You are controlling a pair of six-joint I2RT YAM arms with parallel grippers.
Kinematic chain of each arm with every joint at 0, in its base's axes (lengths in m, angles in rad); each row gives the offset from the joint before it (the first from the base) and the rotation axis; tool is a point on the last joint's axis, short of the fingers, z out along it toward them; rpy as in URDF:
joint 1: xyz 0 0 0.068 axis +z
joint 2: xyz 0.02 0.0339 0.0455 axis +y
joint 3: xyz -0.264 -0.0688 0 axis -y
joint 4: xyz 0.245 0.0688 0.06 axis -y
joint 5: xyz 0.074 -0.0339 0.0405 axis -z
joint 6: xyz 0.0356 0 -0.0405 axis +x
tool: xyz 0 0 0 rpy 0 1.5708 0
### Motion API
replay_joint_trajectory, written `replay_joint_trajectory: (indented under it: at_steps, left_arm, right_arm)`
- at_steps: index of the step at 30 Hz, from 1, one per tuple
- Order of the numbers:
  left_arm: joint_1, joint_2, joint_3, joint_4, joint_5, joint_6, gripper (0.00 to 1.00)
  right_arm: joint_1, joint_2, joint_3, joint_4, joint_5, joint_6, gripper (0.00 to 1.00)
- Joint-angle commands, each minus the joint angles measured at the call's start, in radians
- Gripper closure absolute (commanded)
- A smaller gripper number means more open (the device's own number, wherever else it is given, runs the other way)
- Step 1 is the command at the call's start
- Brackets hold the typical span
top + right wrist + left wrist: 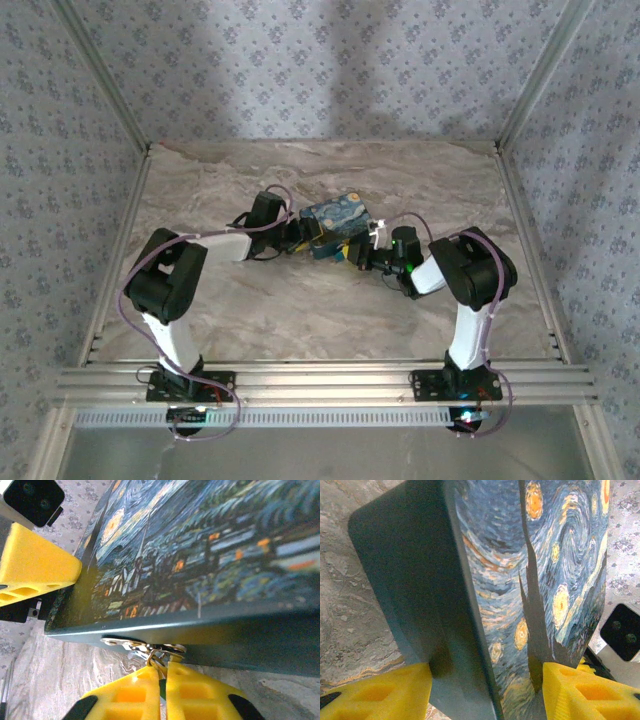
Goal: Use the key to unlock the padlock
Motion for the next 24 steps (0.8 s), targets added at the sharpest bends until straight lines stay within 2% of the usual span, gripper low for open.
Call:
replay_joint_trajectory:
  at_steps: [1,24]
  left_arm:
    - [-0.010,-0.013,-0.030,-0.071,-0.024,0.001,0.41]
    - [-0.019,-0.019,-0.050,-0.052,-0.029,-0.007,0.42]
  right_arm:
    - [-0.005,0.015,0.009,0.009,0.009,0.020,0.95]
    - [-0.055,0.009,-0.052,0.175,0.071,0.227,0.99]
